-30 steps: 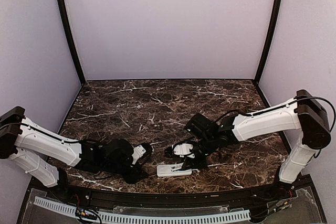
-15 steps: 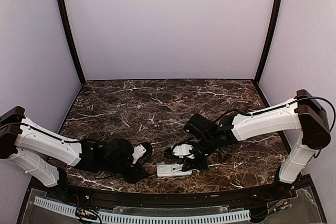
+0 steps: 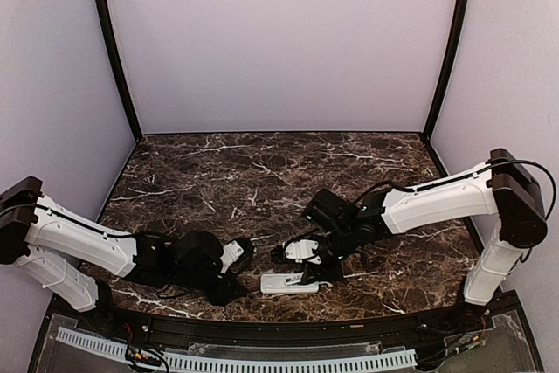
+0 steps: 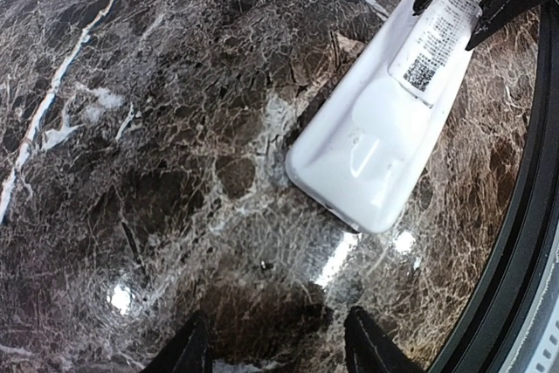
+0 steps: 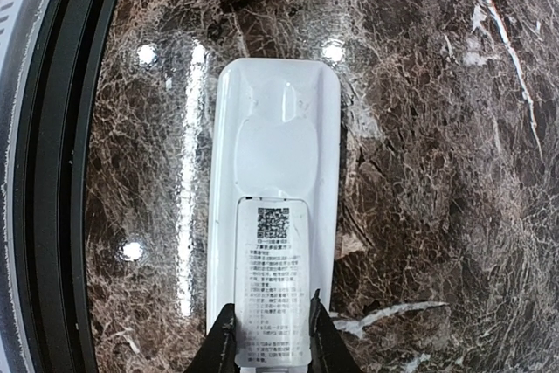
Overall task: Load the batteries into the remote control
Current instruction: Load the battery cover onto the remote control without the battery cover.
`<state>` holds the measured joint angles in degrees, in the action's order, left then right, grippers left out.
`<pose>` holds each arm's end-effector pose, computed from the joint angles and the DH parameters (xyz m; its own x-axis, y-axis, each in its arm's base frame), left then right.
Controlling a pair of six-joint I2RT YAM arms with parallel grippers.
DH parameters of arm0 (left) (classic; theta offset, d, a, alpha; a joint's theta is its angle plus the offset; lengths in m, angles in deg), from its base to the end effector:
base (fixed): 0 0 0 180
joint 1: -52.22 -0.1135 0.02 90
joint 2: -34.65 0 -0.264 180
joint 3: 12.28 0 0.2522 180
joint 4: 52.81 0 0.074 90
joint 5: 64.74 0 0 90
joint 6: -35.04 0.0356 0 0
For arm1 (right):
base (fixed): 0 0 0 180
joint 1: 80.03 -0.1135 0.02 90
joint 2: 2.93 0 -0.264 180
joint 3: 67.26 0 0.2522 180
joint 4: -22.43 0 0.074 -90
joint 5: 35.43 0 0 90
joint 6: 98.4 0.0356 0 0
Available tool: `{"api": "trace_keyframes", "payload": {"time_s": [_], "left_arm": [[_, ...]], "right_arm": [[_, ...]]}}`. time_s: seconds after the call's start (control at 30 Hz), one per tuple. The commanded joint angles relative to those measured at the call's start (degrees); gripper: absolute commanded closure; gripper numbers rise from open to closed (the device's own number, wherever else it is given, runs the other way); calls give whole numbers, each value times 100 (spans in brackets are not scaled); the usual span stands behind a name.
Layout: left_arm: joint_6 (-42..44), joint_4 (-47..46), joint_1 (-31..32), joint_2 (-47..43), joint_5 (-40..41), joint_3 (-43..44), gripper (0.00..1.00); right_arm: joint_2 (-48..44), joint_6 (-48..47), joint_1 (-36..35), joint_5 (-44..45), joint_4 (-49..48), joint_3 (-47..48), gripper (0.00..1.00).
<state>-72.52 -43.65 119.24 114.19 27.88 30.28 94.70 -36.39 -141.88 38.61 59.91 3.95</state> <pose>0.0989 -0.2290 0.1424 -0.5421 0.5064 -0.6706 0.7801 0.5999 -0.1776 0.1464 0.2943 0.1658 0.0505 -0.8620 -0.5044 -0.9978 -0.0653 0.0116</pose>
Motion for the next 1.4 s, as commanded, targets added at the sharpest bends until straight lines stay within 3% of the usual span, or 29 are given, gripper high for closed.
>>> {"api": "trace_keyframes", "payload": {"time_s": [0.0,0.33,0.77,0.93,1.37], "left_arm": [[84,29,21,45,-18,105,49],[110,42,21,41,-17,100,49],[104,38,21,61,-6,103,49],[104,30,21,68,-5,99,49],[87,47,21,52,29,85,49]], "right_arm": [[122,66,-40,54,103,131,100],[231,313,-117,-7,205,255,100],[290,500,-113,-4,309,328,88],[256,573,-117,-9,380,398,79],[266,737,-185,38,383,417,75]]}}
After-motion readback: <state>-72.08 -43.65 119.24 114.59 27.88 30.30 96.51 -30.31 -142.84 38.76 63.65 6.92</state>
